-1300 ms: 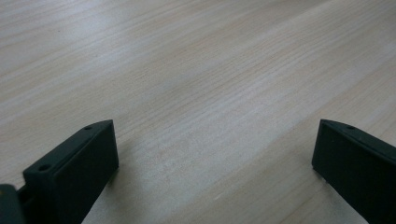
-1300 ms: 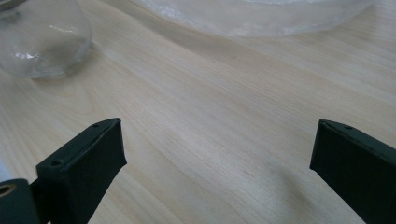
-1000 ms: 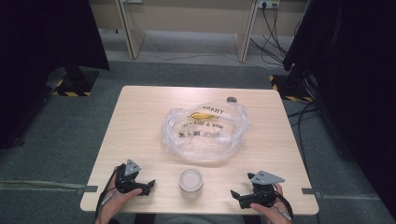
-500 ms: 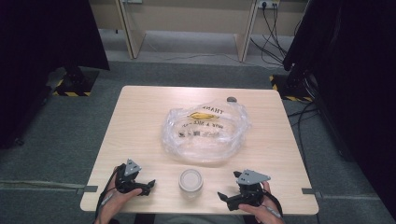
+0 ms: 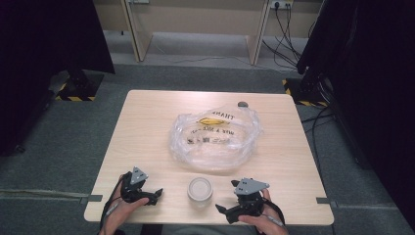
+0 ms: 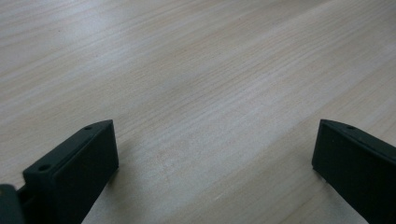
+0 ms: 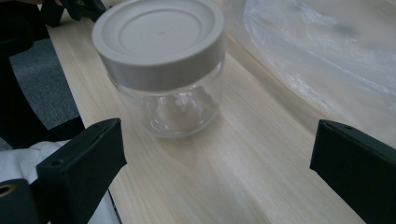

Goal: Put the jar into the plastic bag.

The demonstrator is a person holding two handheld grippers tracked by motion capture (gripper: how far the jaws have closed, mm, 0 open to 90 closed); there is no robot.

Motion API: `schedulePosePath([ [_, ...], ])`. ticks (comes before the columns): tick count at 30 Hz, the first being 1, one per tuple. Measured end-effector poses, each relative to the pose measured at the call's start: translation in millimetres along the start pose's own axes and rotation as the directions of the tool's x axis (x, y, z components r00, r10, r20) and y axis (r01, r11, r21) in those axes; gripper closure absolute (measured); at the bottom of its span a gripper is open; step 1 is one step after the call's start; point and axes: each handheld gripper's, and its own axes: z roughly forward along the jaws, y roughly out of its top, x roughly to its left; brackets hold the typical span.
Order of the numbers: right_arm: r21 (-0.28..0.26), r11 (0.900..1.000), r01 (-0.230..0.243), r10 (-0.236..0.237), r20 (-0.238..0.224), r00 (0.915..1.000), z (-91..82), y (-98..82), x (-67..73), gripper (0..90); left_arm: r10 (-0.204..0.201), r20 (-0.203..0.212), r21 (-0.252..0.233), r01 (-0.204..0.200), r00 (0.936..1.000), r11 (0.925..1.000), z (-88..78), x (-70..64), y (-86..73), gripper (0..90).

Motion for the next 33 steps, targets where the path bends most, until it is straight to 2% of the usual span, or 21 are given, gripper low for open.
schedulePosePath([
  [7,-0.003,0.999,0.047,-0.047,-0.034,0.9983,13.0,17.2,11.1,3.2,0.000,0.000,0.000,0.000,1.0000,1.0000,0.0,0.0,0.0,0.0],
  [19,0.008,0.995,0.094,-0.094,-0.073,0.9930,37.8,37.7,24.6,3.2,0.000,0.000,0.000,0.000,1.0000,1.0000,0.0,0.0,0.0,0.0],
  [33,0.052,0.994,0.098,-0.095,-0.065,0.9934,61.5,46.2,24.0,4.6,0.000,0.000,0.000,0.000,1.0000,1.0000,0.0,0.0,0.0,0.0],
])
